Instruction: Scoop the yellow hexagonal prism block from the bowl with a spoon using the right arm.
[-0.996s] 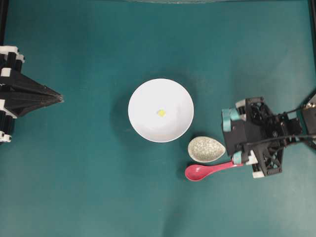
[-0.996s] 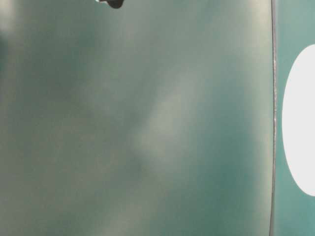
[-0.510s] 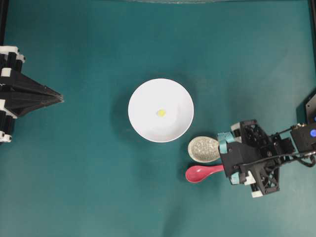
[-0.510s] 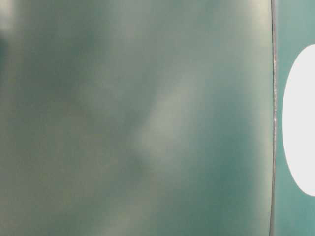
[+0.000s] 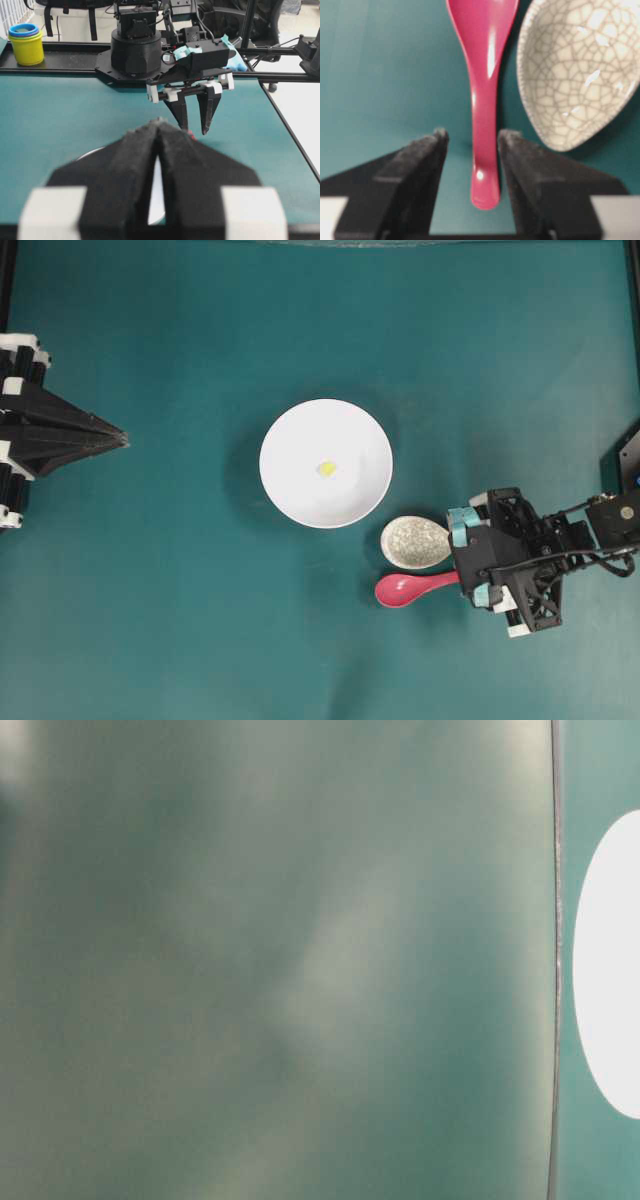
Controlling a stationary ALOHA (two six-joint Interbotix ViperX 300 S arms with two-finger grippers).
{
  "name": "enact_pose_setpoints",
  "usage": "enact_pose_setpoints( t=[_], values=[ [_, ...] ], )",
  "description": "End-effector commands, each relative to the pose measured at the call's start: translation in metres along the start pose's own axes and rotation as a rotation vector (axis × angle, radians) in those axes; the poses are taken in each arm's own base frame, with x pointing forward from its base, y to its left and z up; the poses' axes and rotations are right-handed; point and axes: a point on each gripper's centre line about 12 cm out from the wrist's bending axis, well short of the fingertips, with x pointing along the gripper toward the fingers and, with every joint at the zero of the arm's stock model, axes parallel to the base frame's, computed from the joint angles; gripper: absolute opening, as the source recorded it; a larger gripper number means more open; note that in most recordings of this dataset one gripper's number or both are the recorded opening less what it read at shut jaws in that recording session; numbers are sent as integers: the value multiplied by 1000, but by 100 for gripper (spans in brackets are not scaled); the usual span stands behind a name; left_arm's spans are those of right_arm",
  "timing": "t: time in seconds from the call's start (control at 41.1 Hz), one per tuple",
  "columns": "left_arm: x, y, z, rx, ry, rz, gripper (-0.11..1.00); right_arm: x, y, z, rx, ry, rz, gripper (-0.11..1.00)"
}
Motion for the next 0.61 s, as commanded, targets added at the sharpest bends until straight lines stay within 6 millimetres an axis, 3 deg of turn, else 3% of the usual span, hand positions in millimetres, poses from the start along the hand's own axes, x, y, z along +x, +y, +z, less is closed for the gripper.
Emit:
enact_pose_setpoints(
  t=[0.0, 0.583],
  values=[
    [3, -1, 12, -2, -37, -4, 3, 1, 2, 2, -1, -10, 4, 51],
    [3, -1, 12, -2, -37, -4, 3, 8, 1, 0, -1, 13, 0, 45]
  ],
)
